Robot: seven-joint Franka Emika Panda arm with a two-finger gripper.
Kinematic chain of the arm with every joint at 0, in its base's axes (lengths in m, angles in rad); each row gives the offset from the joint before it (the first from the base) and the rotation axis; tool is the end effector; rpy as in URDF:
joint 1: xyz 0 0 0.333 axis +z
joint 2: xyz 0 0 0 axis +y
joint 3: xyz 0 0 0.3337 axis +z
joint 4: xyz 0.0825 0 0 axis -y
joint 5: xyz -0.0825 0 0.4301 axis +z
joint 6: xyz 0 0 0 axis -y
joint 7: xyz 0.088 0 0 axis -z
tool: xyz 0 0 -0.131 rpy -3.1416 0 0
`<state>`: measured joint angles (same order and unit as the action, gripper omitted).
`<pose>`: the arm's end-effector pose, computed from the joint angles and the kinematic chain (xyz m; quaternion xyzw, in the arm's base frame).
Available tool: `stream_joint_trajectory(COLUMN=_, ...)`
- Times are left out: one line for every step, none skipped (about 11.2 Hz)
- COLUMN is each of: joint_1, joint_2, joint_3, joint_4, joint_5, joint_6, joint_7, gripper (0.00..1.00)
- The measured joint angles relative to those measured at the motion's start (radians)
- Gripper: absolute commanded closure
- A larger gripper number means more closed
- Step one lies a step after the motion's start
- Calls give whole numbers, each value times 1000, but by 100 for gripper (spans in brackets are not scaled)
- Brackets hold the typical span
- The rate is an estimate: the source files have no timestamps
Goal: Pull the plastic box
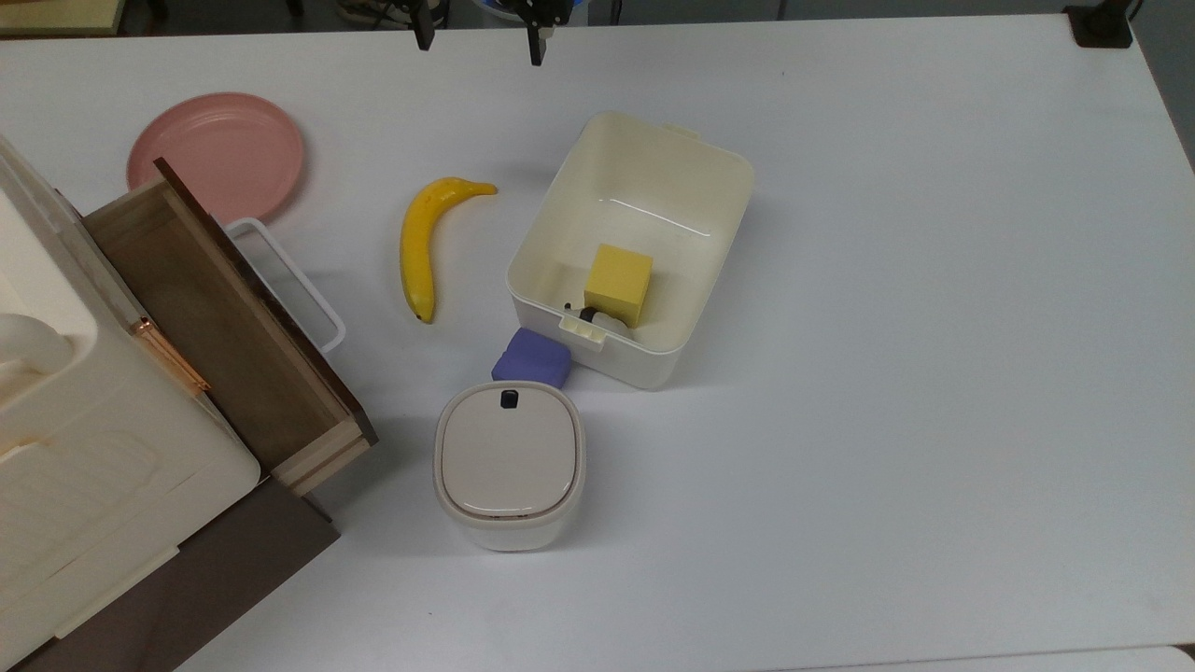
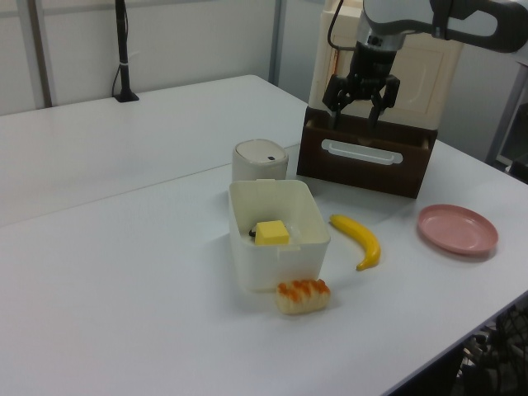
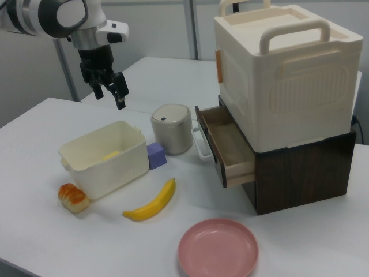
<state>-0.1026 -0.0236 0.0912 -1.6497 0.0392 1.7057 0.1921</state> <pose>0.6068 -0.0017 0.6036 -0.9937 0.1033 -0.0379 0.0219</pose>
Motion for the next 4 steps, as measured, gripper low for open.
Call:
stream_joint_trajectory(joint_1=0, joint_2=0, joint_3=1, joint_4=-5, joint_5=0, joint_6=0, joint_7=16, gripper=0)
stream_joint_trajectory(joint_1=0, joint_2=0, joint_3=1, joint_4=-10, joint_5=0, joint_6=0, joint_7=25, gripper=0)
stream_joint_trajectory(joint_1=0, joint_2=0, joint_3=1, joint_4=-14, joint_5=0, joint_6=0, joint_7=27, gripper=0)
stream_joint_trajectory(joint_1=1, joint_2=1, joint_3=2, joint_4=-17, joint_5=0, joint_6=0, joint_7=28, gripper=0)
